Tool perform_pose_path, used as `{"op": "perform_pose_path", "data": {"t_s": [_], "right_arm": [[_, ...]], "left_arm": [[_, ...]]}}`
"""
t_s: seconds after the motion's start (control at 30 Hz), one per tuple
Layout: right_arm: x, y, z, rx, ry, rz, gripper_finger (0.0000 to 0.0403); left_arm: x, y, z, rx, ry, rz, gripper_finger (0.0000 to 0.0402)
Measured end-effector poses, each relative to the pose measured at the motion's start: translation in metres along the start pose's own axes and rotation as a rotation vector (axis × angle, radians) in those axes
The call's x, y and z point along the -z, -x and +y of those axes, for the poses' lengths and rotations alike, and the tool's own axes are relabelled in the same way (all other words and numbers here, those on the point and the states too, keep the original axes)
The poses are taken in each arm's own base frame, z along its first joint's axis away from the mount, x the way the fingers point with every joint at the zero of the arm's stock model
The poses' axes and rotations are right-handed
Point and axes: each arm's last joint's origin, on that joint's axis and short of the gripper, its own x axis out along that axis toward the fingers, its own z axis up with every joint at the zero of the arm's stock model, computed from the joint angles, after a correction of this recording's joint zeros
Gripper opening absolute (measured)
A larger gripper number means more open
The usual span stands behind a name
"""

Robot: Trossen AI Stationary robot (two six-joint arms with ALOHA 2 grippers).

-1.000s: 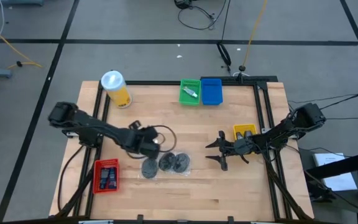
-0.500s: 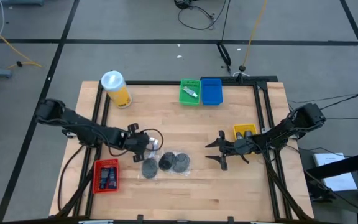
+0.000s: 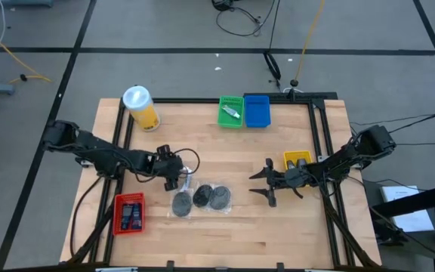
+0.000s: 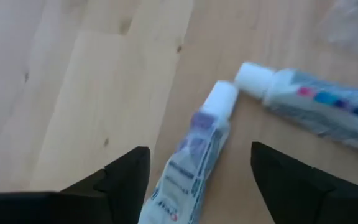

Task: Pick & Place Travel size toiletries
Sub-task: Put the white toothpaste into the green basket

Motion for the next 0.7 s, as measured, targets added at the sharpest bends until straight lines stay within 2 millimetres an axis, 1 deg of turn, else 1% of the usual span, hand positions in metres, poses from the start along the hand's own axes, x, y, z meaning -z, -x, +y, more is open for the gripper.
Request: {"op": "perform_pose_path", "data": {"t_s": [0.1,0.17,0.27,0.37,0.5,0.6,0.63,0.7], "right_arm": [[0.000,0.000,0.000,0.000,0.000,0.000,0.0215],[0.000,0.000,0.000,0.000,0.000,0.000,0.0215],[0.000,0.000,0.000,0.000,0.001,0.000,0.0215],[0.000,0.000,0.000,0.000,0.008,0.000,0.0215],[0.000,0.000,0.000,0.000,0.008,0.000,0.0215],[-0.001,0.000,-0.001,0.002,0.006,-0.006,0.0215],[-0.001,0.000,-0.001,0.004,0.004,-0.008,0.0215],[-0.001,-0.001,-0.002,0.010,0.002,-0.009,0.0215]], "left_arm": [[0.007,-0.005,0.007,0.013,0.001,0.036,0.0274],[0.011,-0.008,0.009,0.011,0.002,0.049,0.0260],[0.017,-0.011,0.011,0.039,0.019,0.042,0.0223],[0.017,-0.013,0.009,0.070,0.047,-0.001,0.0169],[0.009,-0.014,0.007,0.117,0.104,-0.082,0.0081],[-0.004,-0.012,0.005,0.149,0.151,-0.208,0.0020],[-0.008,-0.011,0.005,0.158,0.175,-0.255,0.0013],[-0.023,-0.007,0.008,0.173,0.239,-0.347,0.0016]]}}
